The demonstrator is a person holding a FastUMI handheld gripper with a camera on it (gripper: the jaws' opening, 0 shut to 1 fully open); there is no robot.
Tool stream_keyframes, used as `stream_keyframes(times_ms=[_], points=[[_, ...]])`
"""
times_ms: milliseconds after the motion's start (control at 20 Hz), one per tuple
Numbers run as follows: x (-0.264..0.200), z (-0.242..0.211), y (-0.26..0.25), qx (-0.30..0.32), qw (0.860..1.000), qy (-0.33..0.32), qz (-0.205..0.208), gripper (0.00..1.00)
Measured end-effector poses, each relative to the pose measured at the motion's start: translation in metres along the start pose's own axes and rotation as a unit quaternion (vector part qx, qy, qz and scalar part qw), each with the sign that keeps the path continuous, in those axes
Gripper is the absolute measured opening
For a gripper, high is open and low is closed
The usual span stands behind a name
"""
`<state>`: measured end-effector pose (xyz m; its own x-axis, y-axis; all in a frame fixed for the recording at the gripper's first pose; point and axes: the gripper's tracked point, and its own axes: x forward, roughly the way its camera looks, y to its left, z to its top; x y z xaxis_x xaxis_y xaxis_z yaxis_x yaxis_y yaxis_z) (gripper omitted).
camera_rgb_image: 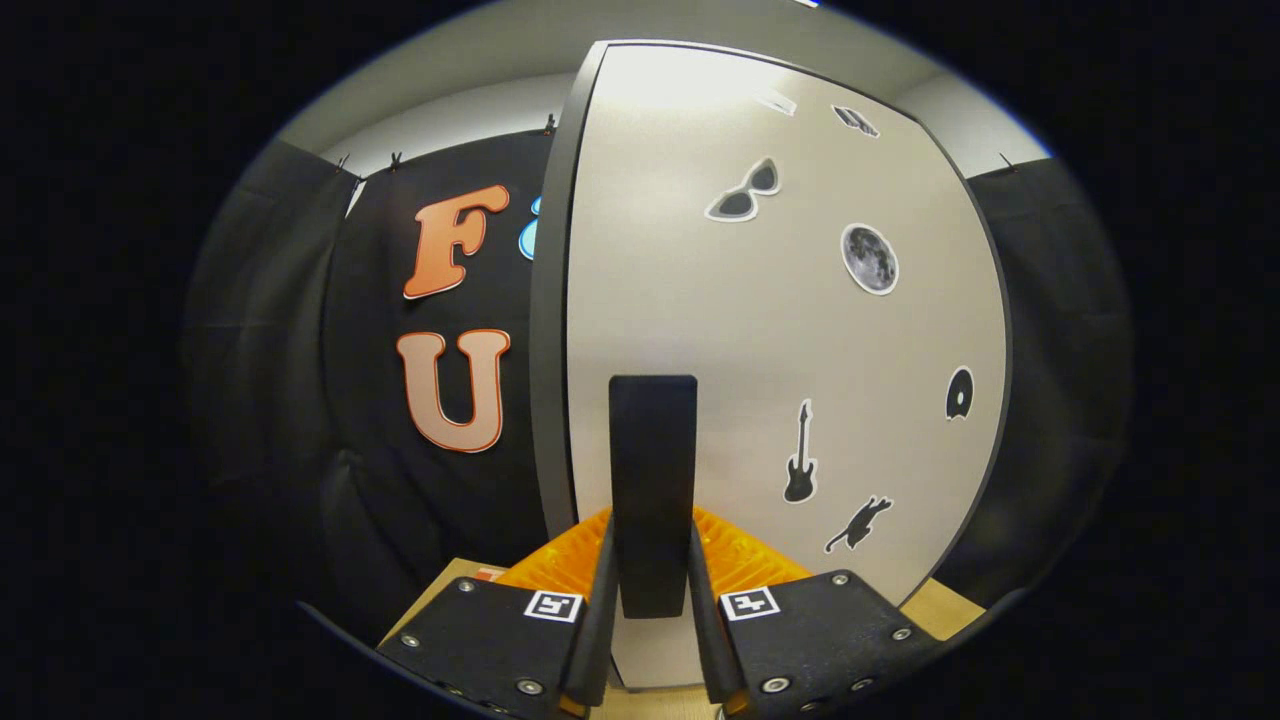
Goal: Open the shoe cabinet door, grab the shoes and put them into the shoe cabinet, then close the shoe cabinet door.
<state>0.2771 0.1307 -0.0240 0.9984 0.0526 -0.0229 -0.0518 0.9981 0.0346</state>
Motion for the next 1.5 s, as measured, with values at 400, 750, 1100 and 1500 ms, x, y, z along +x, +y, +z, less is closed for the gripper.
stream_keyframes(times_ms=[400,750,1100,1500], points=[[-0.048,0.000,-0.010,0.011,1.000,0.011,0.022,0.27],[-0.090,0.004,-0.028,0.025,0.999,0.015,0.014,0.20],[-0.120,0.002,-0.060,0.028,0.999,0.016,-0.006,0.17],[-0.144,0.002,-0.099,0.026,0.998,0.025,-0.046,0.17]])
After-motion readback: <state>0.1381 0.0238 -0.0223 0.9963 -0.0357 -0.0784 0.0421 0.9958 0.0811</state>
